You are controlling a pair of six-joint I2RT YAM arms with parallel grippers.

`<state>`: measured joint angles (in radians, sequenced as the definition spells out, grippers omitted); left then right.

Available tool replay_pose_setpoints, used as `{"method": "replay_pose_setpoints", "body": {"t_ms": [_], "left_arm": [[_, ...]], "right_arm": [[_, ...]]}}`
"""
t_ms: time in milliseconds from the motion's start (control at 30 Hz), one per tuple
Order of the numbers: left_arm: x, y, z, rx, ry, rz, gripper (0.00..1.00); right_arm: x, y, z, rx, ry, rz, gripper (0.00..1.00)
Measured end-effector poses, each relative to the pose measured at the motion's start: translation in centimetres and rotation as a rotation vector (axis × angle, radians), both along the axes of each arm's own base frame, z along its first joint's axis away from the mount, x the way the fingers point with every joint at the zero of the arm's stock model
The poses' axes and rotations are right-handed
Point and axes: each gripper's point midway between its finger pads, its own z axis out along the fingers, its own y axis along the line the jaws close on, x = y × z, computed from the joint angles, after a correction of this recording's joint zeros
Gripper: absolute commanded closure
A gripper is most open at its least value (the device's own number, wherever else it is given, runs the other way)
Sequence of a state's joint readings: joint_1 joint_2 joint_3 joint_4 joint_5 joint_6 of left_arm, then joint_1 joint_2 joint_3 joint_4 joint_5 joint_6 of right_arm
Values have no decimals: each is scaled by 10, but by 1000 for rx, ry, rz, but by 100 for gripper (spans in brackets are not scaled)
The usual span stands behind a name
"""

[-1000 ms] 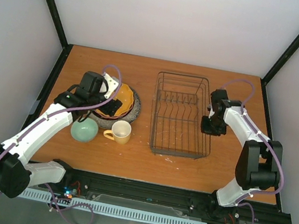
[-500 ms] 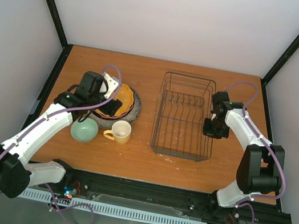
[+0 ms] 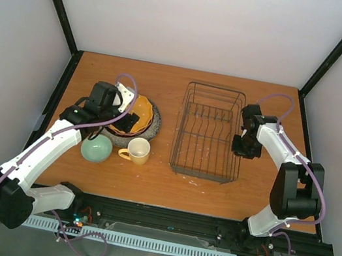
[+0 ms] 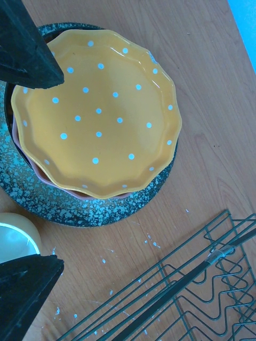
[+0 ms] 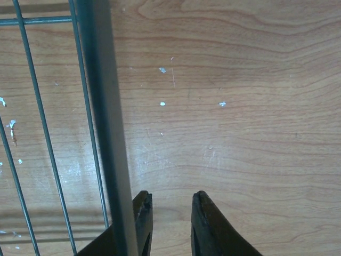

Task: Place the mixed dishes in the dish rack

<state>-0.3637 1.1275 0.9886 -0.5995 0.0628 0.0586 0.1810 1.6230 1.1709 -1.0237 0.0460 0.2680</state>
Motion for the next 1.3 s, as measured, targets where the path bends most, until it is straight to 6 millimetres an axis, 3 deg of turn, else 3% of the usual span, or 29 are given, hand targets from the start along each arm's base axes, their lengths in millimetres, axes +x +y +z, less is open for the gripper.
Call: {"method": "replay_pose_setpoints", "body": {"t_ms": [267,633,833,900,967,1167,1233,1300], "left_arm": [[0,0,0,0,0,0,14],[0,1,0,2,-1,3,14],[0,0,0,1,0,2,14],[-1,-1,0,-5,3,-3,17],[-3,-4,-1,-21,18,-11,21],[-14,-14,-16,-54,108,-62,25],[-15,-16,-23,-46,132,-79,24],[-16,-16,-30,-29,147,-95,24]], "right_arm": [[3,1,8,2,-6,-5,77],[31,10,51,-4,-130,19,77],[26,10,57,-10,-132,18,68],[25,8,70,-10,-164,7,62],[26,6,96,-12,-229,-4,56],[25,1,206,29,-533,-26,53],[22,2,223,50,-572,-19,53],[21,6,225,70,-571,-4,53]]}}
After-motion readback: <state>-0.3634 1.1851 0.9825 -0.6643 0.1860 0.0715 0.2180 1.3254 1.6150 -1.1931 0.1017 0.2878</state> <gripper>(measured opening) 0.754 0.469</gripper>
